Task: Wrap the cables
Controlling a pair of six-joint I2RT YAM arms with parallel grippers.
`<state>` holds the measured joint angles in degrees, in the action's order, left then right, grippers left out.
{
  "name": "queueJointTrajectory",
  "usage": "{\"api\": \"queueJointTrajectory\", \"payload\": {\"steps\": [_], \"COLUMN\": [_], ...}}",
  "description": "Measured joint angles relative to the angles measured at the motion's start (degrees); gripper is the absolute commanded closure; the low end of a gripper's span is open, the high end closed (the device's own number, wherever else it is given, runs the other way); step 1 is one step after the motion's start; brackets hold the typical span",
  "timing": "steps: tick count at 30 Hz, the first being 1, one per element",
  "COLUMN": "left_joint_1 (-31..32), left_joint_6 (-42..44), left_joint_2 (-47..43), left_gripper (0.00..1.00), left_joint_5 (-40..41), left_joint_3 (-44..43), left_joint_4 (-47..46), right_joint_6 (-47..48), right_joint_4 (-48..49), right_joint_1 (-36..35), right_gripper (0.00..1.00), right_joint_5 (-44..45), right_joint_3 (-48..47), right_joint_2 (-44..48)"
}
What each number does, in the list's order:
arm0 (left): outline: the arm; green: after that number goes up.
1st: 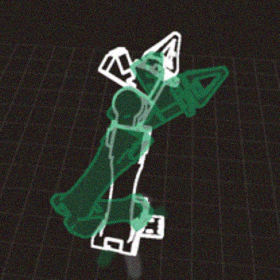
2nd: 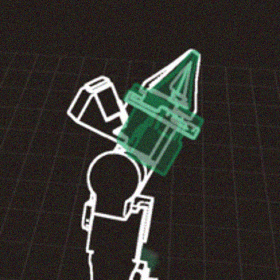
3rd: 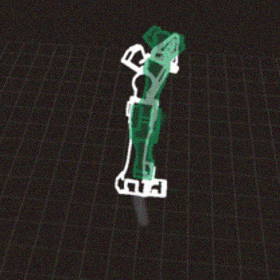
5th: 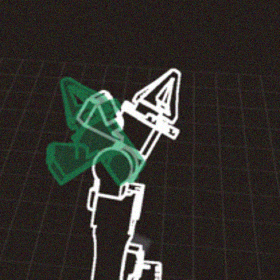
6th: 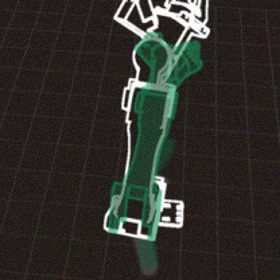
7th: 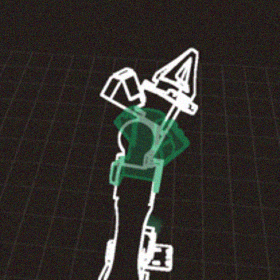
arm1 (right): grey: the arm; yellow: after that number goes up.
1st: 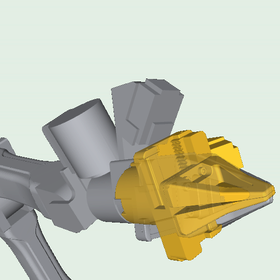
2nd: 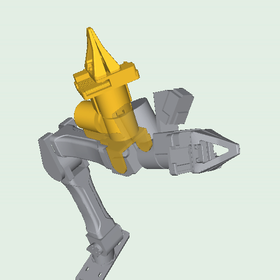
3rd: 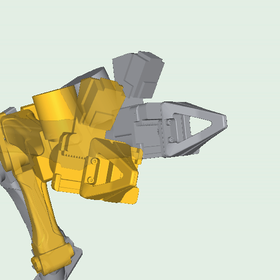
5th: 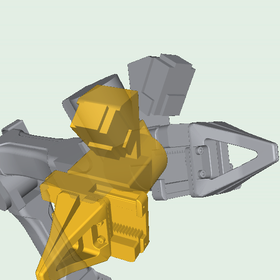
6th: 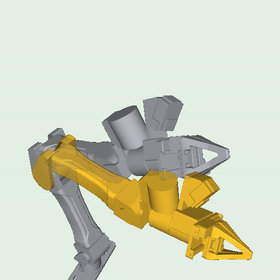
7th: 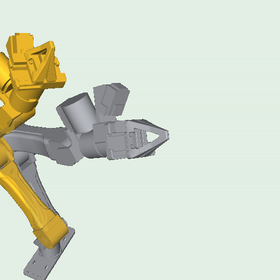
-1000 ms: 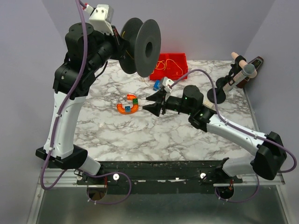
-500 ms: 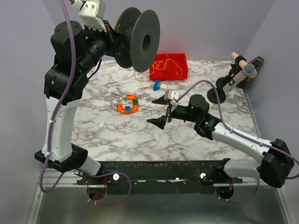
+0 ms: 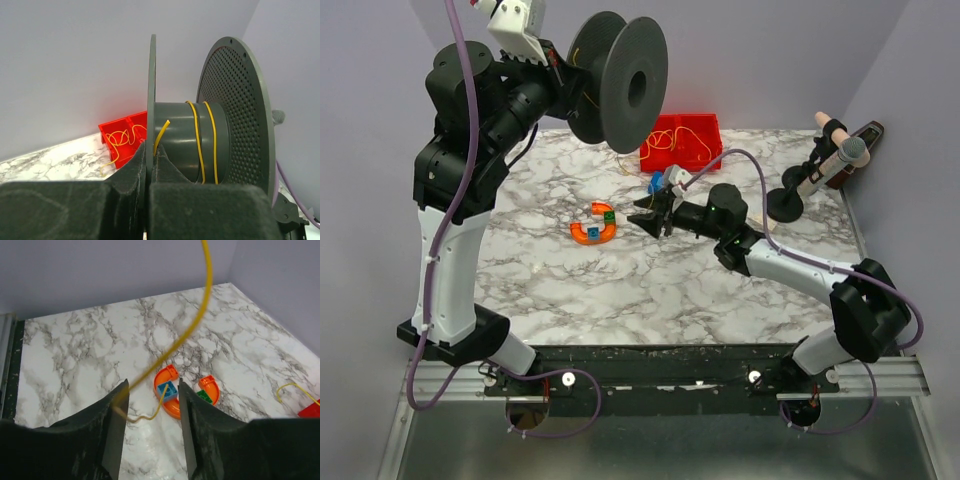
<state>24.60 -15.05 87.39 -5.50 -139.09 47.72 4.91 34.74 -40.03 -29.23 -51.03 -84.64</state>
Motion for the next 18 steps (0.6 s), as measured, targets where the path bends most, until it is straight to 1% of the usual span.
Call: {"api": "queueJointTrajectory", "payload": {"steps": [2, 4, 5, 6, 10, 13, 16, 18], "left_joint_1": [0.0, 0.0, 0.0, -0.02, -0.02, -0.28, -0.52, -0.48], "left_joint_6": [-0.04, -0.13, -0.2, -0.22, -0.2, -0.07, 1.25, 3.78], "left_joint_2": [0.35, 0.74, 0.9, 0.94, 0.94, 0.74, -0.04, -1.79], "left_gripper": [1.0, 1.0, 1.0, 1.0, 1.0, 1.0, 1.0, 1.0], "left_joint_5": [-0.15, -0.26, -0.33, -0.35, -0.59, -2.54, -7.65, -11.78], "left_joint_3": [-0.09, -0.22, -0.31, -0.33, -1.2, -1.7, -0.85, 2.1], "left_joint_4": [0.04, 0.07, 0.09, 0.13, 0.74, 0.76, 1.01, 1.36], "right_joint_6": [-0.85, -1.4, -1.53, -1.73, -2.56, -4.5, -7.34, -8.26], "right_joint_4": [0.92, 1.62, 1.73, 1.75, 1.7, 1.73, 1.2, -0.22], "right_joint_1": [0.0, -0.02, -0.02, -0.02, 0.11, 1.57, 6.78, 11.06], "right_gripper": [0.69, 0.83, 0.93, 0.99, 0.99, 0.99, 0.99, 0.99], "right_joint_5": [-0.79, -1.64, -1.92, -2.12, -2.23, -2.6, -3.04, -2.86], "right_joint_3": [-1.7, -3.34, -3.85, -4.09, -4.11, -4.11, -4.11, -4.11], "right_joint_2": [-1.62, -3.26, -3.91, -4.44, -5.42, -5.57, -5.64, -5.51]}}
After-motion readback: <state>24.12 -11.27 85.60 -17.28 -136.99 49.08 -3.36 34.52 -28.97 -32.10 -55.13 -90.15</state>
